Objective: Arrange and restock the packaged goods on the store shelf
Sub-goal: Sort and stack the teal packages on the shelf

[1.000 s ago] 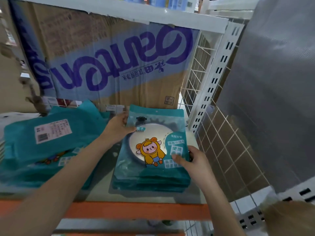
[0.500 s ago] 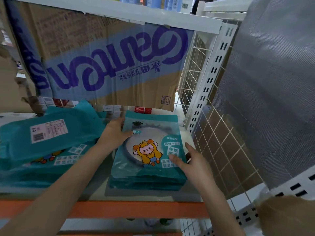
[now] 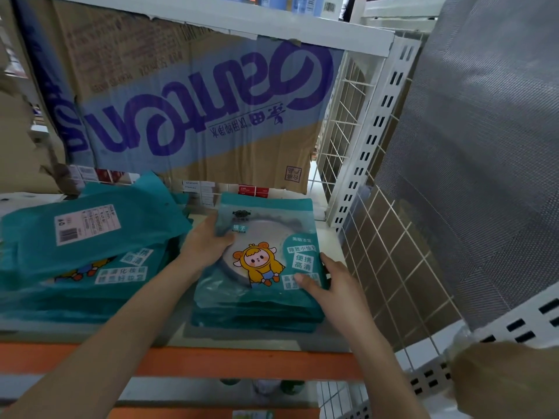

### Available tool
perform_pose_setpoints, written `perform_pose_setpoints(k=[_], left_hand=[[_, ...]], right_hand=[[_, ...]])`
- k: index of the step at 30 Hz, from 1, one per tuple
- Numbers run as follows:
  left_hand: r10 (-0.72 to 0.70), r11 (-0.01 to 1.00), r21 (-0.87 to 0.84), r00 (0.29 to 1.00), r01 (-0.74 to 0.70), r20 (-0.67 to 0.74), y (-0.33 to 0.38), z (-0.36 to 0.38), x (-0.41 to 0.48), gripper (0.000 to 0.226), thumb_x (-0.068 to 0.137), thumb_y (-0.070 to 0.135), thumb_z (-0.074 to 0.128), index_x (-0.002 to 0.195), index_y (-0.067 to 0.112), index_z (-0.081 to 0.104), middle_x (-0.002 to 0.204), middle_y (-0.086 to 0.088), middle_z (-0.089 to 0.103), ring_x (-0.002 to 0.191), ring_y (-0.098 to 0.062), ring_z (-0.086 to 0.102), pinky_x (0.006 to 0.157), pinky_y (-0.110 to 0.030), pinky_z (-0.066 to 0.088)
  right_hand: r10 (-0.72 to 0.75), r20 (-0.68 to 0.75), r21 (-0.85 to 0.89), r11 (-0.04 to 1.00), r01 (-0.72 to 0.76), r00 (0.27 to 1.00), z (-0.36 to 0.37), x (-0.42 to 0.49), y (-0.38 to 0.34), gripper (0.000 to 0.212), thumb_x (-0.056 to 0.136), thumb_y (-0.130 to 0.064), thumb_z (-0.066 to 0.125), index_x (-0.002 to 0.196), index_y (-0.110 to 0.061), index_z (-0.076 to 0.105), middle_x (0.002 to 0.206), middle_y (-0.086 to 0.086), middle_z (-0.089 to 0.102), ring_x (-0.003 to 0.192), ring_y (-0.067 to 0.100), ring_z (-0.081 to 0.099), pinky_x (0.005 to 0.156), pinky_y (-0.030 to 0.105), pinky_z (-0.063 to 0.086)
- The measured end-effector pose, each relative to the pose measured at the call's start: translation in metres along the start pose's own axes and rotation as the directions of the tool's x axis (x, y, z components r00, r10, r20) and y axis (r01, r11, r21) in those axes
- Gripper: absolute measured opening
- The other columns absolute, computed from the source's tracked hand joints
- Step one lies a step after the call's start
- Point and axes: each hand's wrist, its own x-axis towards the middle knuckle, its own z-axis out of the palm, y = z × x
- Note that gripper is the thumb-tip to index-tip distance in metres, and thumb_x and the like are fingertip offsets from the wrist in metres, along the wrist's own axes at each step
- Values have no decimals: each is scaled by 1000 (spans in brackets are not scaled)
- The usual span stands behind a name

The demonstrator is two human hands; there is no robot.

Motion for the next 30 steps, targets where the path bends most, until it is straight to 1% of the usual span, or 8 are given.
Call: perform_pose_setpoints(k=[8,13,16,19,22,25,28,30], left_hand=[[-12,1000,-18,1000,12,20,0,-2,-4,47,90,17,54,134,18,41,133,-8,51,121,-29,48,102,-50,39],[-6,999,-50,999,8,38,1,0,-9,49,93,15,50,139,19,34,138,-8,47,126,-27,43,105,-45,36],[32,997,-76,998,-28,58,5,-4,-12,49,92,14,50,138,19,35,138,-6,46,126,-25,43,103,-40,36],[172,982,-95,983,-165,64,12,-14,-18,52,91,15,53,138,23,33,135,3,47,119,-14,45,100,-33,37],[334,943,-24,941,-333,64,20,-42,-18,59,92,16,54,144,16,27,141,4,38,126,-11,38,104,-25,29],[444,886,104,892,-451,87,12,-85,-7,64,91,20,56,146,17,24,152,-1,25,139,-15,25,114,-29,20],[452,845,257,883,-468,124,-15,-131,4,61,92,21,55,145,16,25,153,-2,23,140,-16,21,108,-18,12],[413,839,328,900,-435,136,-37,-160,12,60,93,24,52,145,17,24,154,-2,20,142,-16,17,111,-20,10]], right_hand=[[2,-1,28,1000,-2,1000,2,-2,0,46,83,-55,56,120,-29,51,109,-2,56,91,12,60,76,38,55],[25,-4,22,999,-25,1000,1,-6,-3,45,83,-50,59,122,-28,51,114,-2,56,89,9,56,69,24,49],[47,-7,-39,998,-47,999,-4,-7,-10,59,83,-52,58,131,-23,45,124,1,54,99,14,56,81,32,51],[34,-134,-86,995,-46,990,-11,-9,-24,76,79,-60,51,141,-20,34,135,1,47,114,16,51,91,37,47],[-56,-197,-156,987,25,979,-7,-7,-48,62,86,-49,54,139,-22,37,134,1,48,109,10,48,88,29,41],[-117,-177,-231,970,74,977,9,-2,-76,62,88,-42,58,142,-23,34,138,3,45,124,19,44,99,33,37],[-169,-187,-225,966,125,968,30,1,-106,57,87,-34,62,138,-23,40,138,4,45,125,21,42,101,36,35],[-186,-180,-232,962,142,966,46,3,-124,57,86,-33,63,137,-22,41,139,3,44,124,22,43,102,37,36]])
